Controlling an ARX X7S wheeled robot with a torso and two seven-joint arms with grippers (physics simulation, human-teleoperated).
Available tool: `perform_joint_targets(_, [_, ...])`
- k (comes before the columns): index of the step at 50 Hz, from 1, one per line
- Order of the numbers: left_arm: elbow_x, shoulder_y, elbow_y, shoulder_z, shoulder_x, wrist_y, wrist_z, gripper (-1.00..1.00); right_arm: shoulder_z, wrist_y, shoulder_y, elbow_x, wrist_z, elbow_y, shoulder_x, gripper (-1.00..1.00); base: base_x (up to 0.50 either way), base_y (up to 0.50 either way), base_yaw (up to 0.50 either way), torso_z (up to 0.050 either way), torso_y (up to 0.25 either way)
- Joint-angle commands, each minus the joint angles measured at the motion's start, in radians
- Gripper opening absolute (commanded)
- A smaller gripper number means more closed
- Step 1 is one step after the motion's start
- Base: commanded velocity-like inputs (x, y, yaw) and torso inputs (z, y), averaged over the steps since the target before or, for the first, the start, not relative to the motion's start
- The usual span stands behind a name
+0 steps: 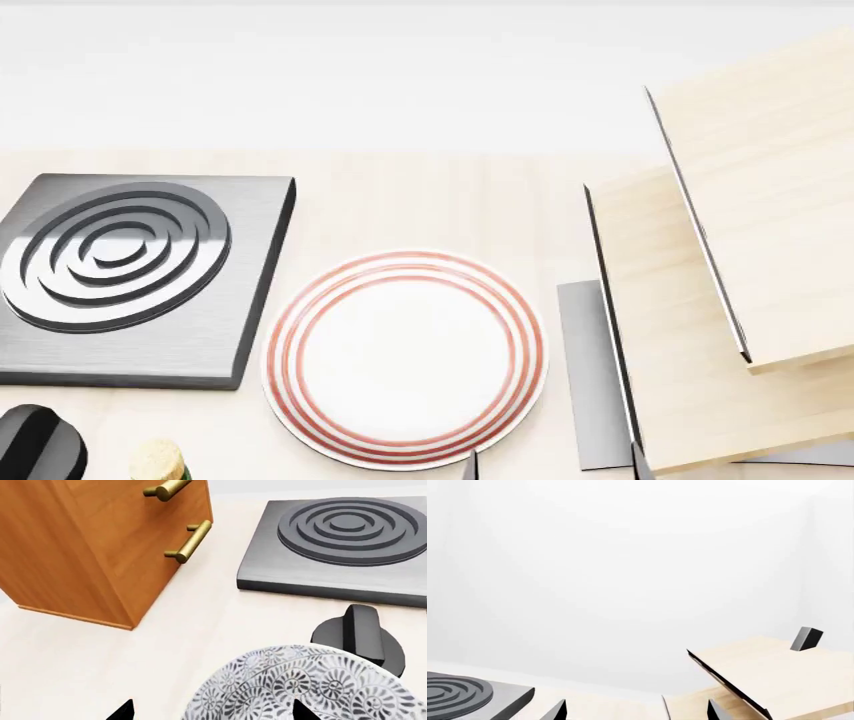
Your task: Pick up the akita bowl and put it on the plate.
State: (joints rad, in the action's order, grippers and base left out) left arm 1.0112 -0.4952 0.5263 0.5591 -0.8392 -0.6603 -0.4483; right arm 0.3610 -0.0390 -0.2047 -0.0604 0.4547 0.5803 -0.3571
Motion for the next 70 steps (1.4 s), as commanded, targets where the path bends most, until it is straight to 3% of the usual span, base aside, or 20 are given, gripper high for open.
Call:
perform_joint_targets(1, [0.0,-0.042,0.007,0.022,0.004,-0.009,0.02,1.0,0.001,0.003,0.004,0.002,0.004,-0.003,-0.001,1.0,0.0,0.0,0.0,0.0,0.0])
perform_joint_targets(37, [-0.053,-0.119,-0.034,0.016,0.045,-0.009,0.09,1.0,0.006,0.004,0.012,0.009,0.017,-0.012,-0.007,1.0,0.0,0.0,0.0,0.0,0.0])
perform_joint_targets(70, [-0.119,-0.065,-0.156,-0.084,0.085,0.008,0.128,1.0,0.012,0.007,0.017,0.016,0.026,-0.016,-0.013,1.0,0.0,0.0,0.0,0.0,0.0])
